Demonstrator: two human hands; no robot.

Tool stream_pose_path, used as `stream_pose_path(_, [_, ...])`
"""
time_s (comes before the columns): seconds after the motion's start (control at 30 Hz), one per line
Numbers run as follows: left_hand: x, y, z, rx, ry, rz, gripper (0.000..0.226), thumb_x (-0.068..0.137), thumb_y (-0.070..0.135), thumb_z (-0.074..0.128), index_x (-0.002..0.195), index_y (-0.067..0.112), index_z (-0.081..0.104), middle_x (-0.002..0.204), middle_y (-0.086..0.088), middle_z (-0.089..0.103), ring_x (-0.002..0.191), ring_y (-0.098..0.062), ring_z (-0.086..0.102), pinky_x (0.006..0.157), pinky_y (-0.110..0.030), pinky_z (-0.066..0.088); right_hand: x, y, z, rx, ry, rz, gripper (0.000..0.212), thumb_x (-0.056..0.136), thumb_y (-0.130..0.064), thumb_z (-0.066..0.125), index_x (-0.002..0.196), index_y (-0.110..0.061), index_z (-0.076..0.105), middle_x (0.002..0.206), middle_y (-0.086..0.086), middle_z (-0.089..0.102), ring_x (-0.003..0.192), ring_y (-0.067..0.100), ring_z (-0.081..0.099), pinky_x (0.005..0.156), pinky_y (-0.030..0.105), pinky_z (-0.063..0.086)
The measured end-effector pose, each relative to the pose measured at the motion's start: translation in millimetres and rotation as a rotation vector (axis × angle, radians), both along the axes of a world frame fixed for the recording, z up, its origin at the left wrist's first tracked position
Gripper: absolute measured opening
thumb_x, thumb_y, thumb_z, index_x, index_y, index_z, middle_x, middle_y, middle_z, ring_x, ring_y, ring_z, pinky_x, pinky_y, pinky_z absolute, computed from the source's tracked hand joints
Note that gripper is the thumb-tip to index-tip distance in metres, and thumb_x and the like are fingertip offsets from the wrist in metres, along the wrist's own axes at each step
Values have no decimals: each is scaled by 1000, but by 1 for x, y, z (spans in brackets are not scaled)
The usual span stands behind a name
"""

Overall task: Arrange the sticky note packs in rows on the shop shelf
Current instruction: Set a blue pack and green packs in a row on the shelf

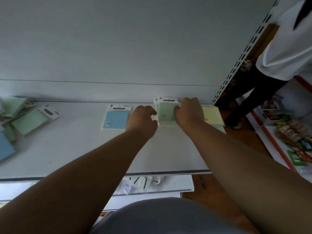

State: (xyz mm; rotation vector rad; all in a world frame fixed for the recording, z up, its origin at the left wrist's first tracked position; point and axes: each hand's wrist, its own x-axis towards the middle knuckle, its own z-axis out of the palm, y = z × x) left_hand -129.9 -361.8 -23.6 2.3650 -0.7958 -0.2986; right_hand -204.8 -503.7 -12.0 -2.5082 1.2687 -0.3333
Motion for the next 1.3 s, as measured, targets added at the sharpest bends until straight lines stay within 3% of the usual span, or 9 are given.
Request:
stream_pose_path(0.37, [74, 172, 8, -61, 2, 104, 25, 82, 25, 64, 107, 30, 66, 108, 11, 66, 91, -10, 64, 83, -25, 50, 98, 184, 9, 102, -178, 323, 23, 91, -29, 55, 106, -13, 64, 107, 4, 61, 94, 21, 59, 73, 25, 37])
stream_pose_path(0.53, [135, 277, 8, -10, -43, 220, 28, 83, 26, 62, 111, 27, 65, 113, 7, 65, 95, -14, 64, 85, -28, 49, 168, 285, -1, 208, -197, 468, 24, 87, -31, 58, 105, -16, 65, 108, 5, 63, 99, 22, 59, 77, 25, 39])
stream_pose_path(0.7, [170, 330, 4, 114, 61, 227, 42, 84, 27, 61, 126, 24, 57, 123, -2, 60, 111, -23, 57, 90, -31, 45, 224, 332, -14, 373, 71, 323, 53, 82, -38, 55, 129, -14, 52, 128, 16, 52, 115, 35, 54, 94, 35, 46])
stream_pose_path(0.87, [187, 331, 5, 157, 200, 126, 49, 87, 26, 57, 135, 25, 50, 130, -5, 59, 117, -24, 55, 96, -32, 43, 249, 336, -18, 310, 267, 268, 46, 85, -32, 52, 127, -11, 53, 127, 17, 52, 119, 34, 47, 87, 33, 39])
stream_pose_path(0.97, [189, 330, 6, 213, 168, 72, 49, 88, 20, 52, 136, 25, 47, 132, -6, 57, 119, -26, 54, 98, -34, 43, 257, 334, -21, 424, 146, 174, 40, 76, -38, 59, 110, -17, 60, 116, 12, 62, 108, 33, 56, 77, 31, 41])
stream_pose_path(1.1, [186, 331, 1, 126, 134, 60, 43, 88, 15, 49, 131, 23, 51, 129, -5, 59, 116, -25, 56, 97, -34, 44, 246, 334, -21, 601, -235, 128, 19, 74, -30, 70, 79, -20, 54, 86, 3, 68, 83, 26, 67, 75, 38, 55])
stream_pose_path(1.17, [185, 329, -2, 9, 61, 106, 40, 86, 13, 55, 125, 21, 54, 130, -7, 56, 116, -25, 53, 99, -34, 43, 231, 330, -16, 644, -412, 97, 17, 73, -29, 70, 75, -23, 53, 80, 3, 69, 75, 25, 70, 73, 46, 58])
stream_pose_path(1.23, [182, 323, -4, -73, -50, 147, 42, 82, 12, 62, 123, 21, 56, 133, -9, 50, 120, -27, 49, 104, -36, 39, 213, 316, -8, 717, -499, 125, 16, 81, -22, 69, 78, -23, 54, 84, 4, 68, 70, 21, 69, 67, 40, 58])
stream_pose_path(1.3, [176, 308, 1, -164, 4, 149, 39, 82, 14, 66, 118, 25, 57, 127, -4, 55, 111, -20, 56, 94, -32, 45, 190, 295, 1, 894, -538, 179, 16, 87, -13, 66, 82, -21, 53, 88, 7, 65, 68, 19, 64, 60, 34, 49])
